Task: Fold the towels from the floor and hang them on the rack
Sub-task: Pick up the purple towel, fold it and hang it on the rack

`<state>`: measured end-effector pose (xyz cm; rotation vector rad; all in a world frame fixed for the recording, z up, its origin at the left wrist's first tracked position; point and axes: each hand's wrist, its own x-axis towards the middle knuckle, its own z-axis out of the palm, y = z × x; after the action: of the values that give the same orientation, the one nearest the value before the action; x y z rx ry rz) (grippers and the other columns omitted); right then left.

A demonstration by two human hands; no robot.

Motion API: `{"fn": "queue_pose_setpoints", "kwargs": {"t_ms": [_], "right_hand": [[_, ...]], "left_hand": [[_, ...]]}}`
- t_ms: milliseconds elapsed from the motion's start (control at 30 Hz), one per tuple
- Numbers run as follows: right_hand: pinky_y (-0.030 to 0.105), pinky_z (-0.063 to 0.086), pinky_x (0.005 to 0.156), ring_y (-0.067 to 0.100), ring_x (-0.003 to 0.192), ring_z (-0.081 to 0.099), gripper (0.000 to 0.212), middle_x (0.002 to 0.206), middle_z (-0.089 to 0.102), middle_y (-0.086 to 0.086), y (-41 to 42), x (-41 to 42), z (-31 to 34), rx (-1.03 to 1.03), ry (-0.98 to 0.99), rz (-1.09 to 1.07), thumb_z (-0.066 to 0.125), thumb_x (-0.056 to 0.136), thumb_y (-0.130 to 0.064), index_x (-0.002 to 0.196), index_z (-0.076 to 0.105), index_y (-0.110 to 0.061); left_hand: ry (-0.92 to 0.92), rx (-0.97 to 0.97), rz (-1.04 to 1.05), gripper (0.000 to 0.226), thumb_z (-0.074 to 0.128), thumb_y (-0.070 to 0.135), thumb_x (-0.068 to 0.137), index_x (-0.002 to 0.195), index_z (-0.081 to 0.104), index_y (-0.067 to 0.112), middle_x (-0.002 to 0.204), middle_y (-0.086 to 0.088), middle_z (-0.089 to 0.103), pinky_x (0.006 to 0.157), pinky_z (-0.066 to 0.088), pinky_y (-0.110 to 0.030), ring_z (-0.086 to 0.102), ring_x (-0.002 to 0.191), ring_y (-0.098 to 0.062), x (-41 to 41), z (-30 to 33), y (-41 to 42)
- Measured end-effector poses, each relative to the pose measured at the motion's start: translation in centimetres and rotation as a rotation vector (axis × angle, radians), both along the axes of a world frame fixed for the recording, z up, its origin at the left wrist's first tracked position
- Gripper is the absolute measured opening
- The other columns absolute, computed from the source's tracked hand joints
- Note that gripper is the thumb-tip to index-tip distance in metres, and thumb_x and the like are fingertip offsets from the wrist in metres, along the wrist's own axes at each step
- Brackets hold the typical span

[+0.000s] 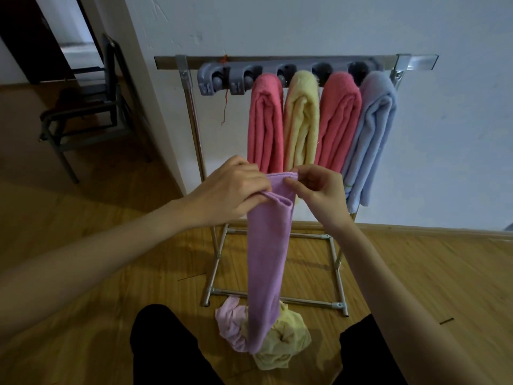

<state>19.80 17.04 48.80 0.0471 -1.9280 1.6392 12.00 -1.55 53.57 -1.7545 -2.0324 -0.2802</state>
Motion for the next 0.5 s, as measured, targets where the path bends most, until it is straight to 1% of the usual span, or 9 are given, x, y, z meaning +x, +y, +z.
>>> {"fn": "queue_pose_setpoints", "kwargs": {"t_ms": [100, 167, 200, 267, 367, 433, 500], "right_hand": [[0.024, 0.054, 0.065, 0.012, 0.07, 0.066, 0.009, 0.076, 0.07, 0.007, -0.2, 0.5, 0.5, -0.026, 0.014, 0.051, 0.071, 0.082, -0.001, 0.088, 0.068, -0.007], [0.017, 0.049, 0.057, 0.005, 0.063, 0.064, 0.008, 0.071, 0.07, 0.0, -0.2, 0.7, 0.7, -0.028, 0.016, 0.07, 0.07, 0.082, 0.001, 0.088, 0.068, -0.004], [0.015, 0.046, 0.055, 0.002, 0.06, 0.061, 0.007, 0.071, 0.069, 0.001, -0.2, 0.9, 0.7, -0.024, 0.011, 0.081, 0.068, 0.083, 0.001, 0.09, 0.068, 0.0], [0.016, 0.044, 0.055, 0.003, 0.059, 0.058, 0.012, 0.076, 0.067, 0.012, 0.0, 1.0, 0.8, -0.017, -0.008, 0.104, 0.066, 0.086, 0.002, 0.096, 0.066, 0.007], [0.02, 0.045, 0.056, 0.008, 0.059, 0.055, 0.016, 0.079, 0.064, 0.017, 0.2, 1.1, 1.0, -0.051, -0.017, 0.14, 0.064, 0.086, 0.004, 0.101, 0.063, 0.012], [0.019, 0.045, 0.057, 0.009, 0.058, 0.055, 0.015, 0.075, 0.065, 0.013, 0.3, 1.2, 1.2, -0.062, -0.025, 0.165, 0.063, 0.087, 0.005, 0.1, 0.063, 0.011], [0.015, 0.044, 0.057, 0.007, 0.057, 0.056, 0.014, 0.068, 0.067, -0.001, 0.5, 1.4, 1.2, -0.062, -0.035, 0.189, 0.06, 0.087, 0.008, 0.1, 0.064, 0.008]], "left_hand": [[-0.041, 0.075, 0.046, 0.03, 0.045, 0.036, 0.093, 0.088, 0.066, 0.014, 0.077, 0.0, 0.065, 0.077, 0.032, -0.028, 0.056, 0.073, -0.018, 0.0, -0.2, 0.7], [-0.055, 0.104, 0.06, 0.032, 0.045, 0.038, 0.093, 0.089, 0.067, 0.015, 0.078, 0.0, 0.066, 0.078, 0.032, -0.027, 0.056, 0.073, -0.017, 0.1, -0.2, 1.0], [-0.055, 0.117, 0.066, 0.033, 0.045, 0.04, 0.093, 0.089, 0.068, 0.015, 0.078, 0.001, 0.066, 0.079, 0.032, -0.028, 0.057, 0.073, -0.016, 0.1, -0.2, 1.1], [-0.049, 0.147, 0.077, 0.034, 0.045, 0.04, 0.093, 0.085, 0.068, 0.016, 0.074, 0.002, 0.065, 0.077, 0.032, -0.029, 0.055, 0.07, -0.016, 0.3, -0.2, 1.4], [-0.047, 0.203, 0.093, 0.03, 0.049, 0.036, 0.092, 0.077, 0.065, 0.015, 0.068, 0.004, 0.06, 0.075, 0.034, -0.032, 0.051, 0.065, -0.014, 0.4, -0.3, 1.6], [-0.055, 0.22, 0.114, 0.029, 0.05, 0.034, 0.091, 0.074, 0.063, 0.015, 0.068, 0.004, 0.061, 0.074, 0.036, -0.034, 0.051, 0.065, -0.013, 0.4, -0.4, 1.7], [-0.066, 0.233, 0.137, 0.029, 0.049, 0.034, 0.092, 0.072, 0.06, 0.016, 0.066, 0.005, 0.059, 0.073, 0.034, -0.032, 0.049, 0.064, -0.013, 0.4, -0.5, 1.8]]}}
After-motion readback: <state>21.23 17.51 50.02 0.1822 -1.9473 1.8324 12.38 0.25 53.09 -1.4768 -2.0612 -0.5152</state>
